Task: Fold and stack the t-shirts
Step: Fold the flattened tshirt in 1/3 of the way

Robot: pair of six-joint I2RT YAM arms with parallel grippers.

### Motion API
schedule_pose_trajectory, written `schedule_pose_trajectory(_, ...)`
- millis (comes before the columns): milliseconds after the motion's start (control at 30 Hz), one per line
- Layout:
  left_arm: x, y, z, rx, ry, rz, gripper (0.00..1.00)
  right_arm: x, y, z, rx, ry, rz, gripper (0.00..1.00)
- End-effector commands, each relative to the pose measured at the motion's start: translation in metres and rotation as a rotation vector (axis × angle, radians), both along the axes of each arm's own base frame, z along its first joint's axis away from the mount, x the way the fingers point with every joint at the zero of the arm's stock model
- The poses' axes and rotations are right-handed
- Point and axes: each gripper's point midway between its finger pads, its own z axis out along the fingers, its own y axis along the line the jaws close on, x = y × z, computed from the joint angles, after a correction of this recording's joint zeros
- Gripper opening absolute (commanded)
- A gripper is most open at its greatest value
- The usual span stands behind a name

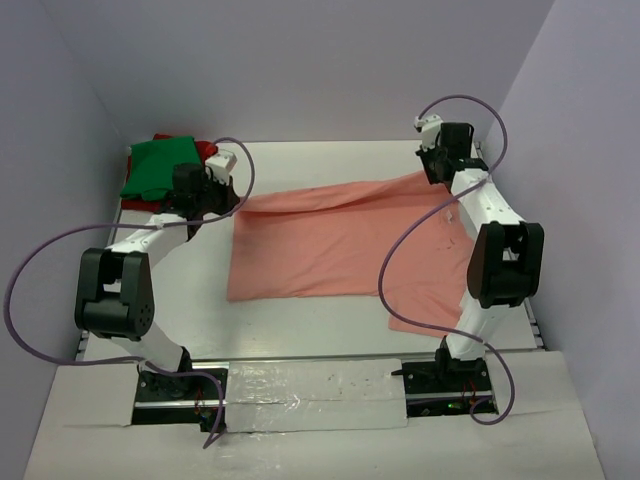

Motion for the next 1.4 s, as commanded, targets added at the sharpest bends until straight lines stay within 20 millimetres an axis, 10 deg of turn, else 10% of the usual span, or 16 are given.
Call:
schedule_pose_trajectory(0,-0.015,-0.004,0.000,0.009,0.029,-0.050,0.00,-0.015,0.005,0.028,0.022,-0.036,0.000,0.00)
schedule_pose_trajectory(200,-0.020,0.003,-0.017,0.028,0.123,-0.041,0.05,-0.029,0.009,0.029,0.038,-0.011,0.008,0.00)
schedule_pose_trajectory(333,-0.021,0.009,-0.030,0.021,0.189,-0.033,0.59,-0.039,0.011,0.031,0.061,0.017,0.003,0.00)
schedule_pose_trajectory(433,-0.021,0.013,-0.031,0.018,0.192,-0.022,0.80,-0.044,0.011,0.034,0.066,0.030,-0.010,0.42)
schedule_pose_trajectory(867,0.013,0.014,0.006,-0.035,0.072,0.028,0.81,-0.050,0.025,0.056,0.159,-0.102,0.009,0.52)
schedule_pose_trajectory(1367,0.042,0.005,-0.006,-0.116,0.119,0.076,0.78,0.024,0.025,-0.012,0.211,0.199,-0.095,0.51)
